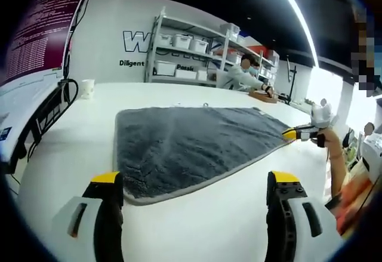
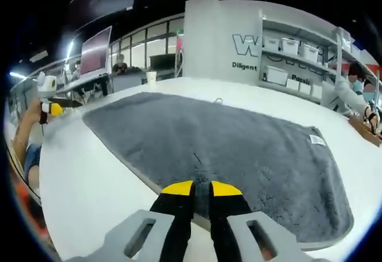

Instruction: Open the folded towel by lifting each exposed corner and separating the folded layers until the towel lies flat within the target outline without major curled edges

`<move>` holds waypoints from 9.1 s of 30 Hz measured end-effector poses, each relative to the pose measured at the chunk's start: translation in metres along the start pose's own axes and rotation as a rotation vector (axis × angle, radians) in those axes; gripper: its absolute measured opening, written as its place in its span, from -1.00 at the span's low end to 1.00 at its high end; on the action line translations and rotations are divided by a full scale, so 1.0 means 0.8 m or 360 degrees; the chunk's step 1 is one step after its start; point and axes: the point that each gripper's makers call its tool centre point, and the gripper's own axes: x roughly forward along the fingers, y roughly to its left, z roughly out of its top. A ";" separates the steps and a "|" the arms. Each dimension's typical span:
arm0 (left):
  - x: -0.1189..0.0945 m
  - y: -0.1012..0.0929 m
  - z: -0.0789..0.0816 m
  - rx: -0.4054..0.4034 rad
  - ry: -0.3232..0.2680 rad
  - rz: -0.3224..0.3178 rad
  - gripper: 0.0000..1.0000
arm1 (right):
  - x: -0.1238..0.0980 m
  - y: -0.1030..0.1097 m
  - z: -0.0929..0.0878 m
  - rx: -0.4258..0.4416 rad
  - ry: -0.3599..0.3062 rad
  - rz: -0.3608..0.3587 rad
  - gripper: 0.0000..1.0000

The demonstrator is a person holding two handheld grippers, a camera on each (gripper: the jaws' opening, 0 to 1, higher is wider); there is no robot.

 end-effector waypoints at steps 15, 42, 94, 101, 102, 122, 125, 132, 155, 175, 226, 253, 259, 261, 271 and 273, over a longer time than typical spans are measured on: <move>-0.006 -0.003 -0.006 0.0004 0.0021 -0.0005 0.99 | 0.072 0.121 0.056 0.0059 -0.0122 0.0322 -0.66; -0.009 0.003 -0.013 -0.0041 0.0004 -0.0004 0.99 | 0.121 0.170 0.011 -0.0115 0.0144 0.0247 -0.69; -0.011 0.004 -0.019 -0.0021 0.0065 0.0011 0.97 | 0.065 0.088 0.038 0.0018 -0.0050 0.0043 0.06; -0.007 0.001 -0.020 -0.0013 0.0072 0.0004 0.97 | 0.035 0.027 0.028 0.0056 -0.0052 -0.0101 0.34; -0.007 0.002 -0.020 -0.0014 0.0073 0.0005 0.97 | 0.028 0.019 0.025 0.0068 -0.0057 -0.0108 0.37; -0.009 0.011 -0.015 -0.0047 0.0045 0.0049 0.98 | -0.048 -0.051 0.004 0.0118 -0.0128 -0.0174 0.99; -0.009 0.013 -0.016 -0.0043 0.0051 0.0056 0.97 | -0.054 -0.061 -0.002 0.0131 -0.0114 -0.0196 0.99; -0.004 0.026 -0.020 -0.0066 0.0060 0.0093 0.94 | -0.068 -0.099 -0.019 0.0134 -0.0069 -0.0291 0.99; 0.032 0.092 -0.021 0.0021 0.0083 0.0437 0.16 | -0.101 -0.199 -0.052 0.0297 -0.0069 -0.0532 0.34; 0.011 0.120 -0.038 -0.0048 0.0108 0.0589 -0.49 | -0.134 -0.279 -0.081 0.0509 -0.0015 -0.0845 -0.65; -0.026 0.110 -0.057 -0.0006 0.0126 0.0554 -0.95 | -0.175 -0.259 -0.126 0.0329 0.0203 -0.0869 -1.00; -0.085 0.068 -0.087 0.0043 0.0280 0.0519 -0.96 | -0.225 -0.243 -0.148 0.0218 0.0390 -0.0930 -1.00; -0.095 0.061 -0.092 0.0036 0.0311 0.0502 -0.95 | -0.234 -0.239 -0.153 0.0219 0.0419 -0.0932 -1.00; -0.098 0.059 -0.094 0.0020 0.0309 0.0493 -0.95 | -0.236 -0.238 -0.154 0.0219 0.0425 -0.0936 -1.00; -0.100 0.057 -0.095 0.0024 0.0310 0.0499 -0.86 | -0.241 -0.235 -0.153 0.0187 0.0451 -0.0941 -1.00; -0.100 0.057 -0.093 0.0052 0.0304 0.0498 -0.77 | -0.244 -0.235 -0.152 0.0181 0.0462 -0.0959 -0.93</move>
